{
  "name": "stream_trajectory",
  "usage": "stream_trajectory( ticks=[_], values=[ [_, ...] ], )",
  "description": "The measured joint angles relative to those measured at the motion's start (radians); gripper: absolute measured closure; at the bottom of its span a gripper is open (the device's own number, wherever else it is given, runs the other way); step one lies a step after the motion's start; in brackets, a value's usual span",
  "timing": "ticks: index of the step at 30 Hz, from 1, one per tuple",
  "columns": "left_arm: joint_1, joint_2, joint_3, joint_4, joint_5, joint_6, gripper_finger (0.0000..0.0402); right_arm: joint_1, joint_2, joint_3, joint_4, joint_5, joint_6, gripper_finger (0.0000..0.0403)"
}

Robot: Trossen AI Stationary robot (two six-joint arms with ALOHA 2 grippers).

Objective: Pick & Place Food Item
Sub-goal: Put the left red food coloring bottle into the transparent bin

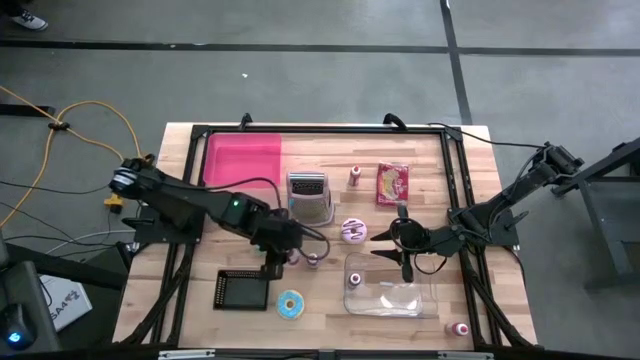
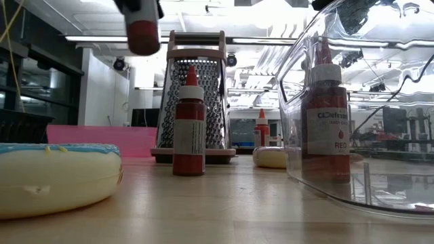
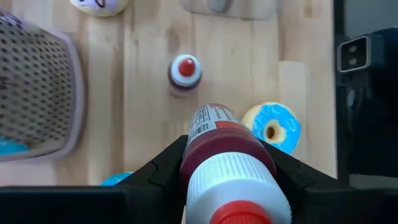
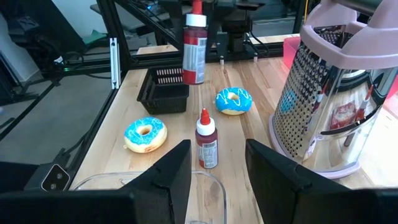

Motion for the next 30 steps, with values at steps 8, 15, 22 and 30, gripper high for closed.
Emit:
stream_trajectory(
  ticks=[8, 15, 22, 30],
  values=[
    [0.010, 0.137, 0.185, -0.114, 0.000, 0.106, 0.0257, 0.000, 0.000, 0.000, 0.000, 0.000, 0.000, 0.0264],
    [0.010, 0.215, 0.280, -0.157, 0.000, 0.157, 0.0257, 0.000, 0.000, 0.000, 0.000, 0.000, 0.000, 0.0264],
    [0.010, 0.227, 0.285, -0.158, -0.002, 0.137, 0.0257, 0.000, 0.000, 0.000, 0.000, 0.000, 0.000, 0.0264],
    [0.010, 0.227, 0.285, -0.157, -0.005, 0.114, 0.0257, 0.000, 0.000, 0.000, 0.000, 0.000, 0.000, 0.0264]
  ],
)
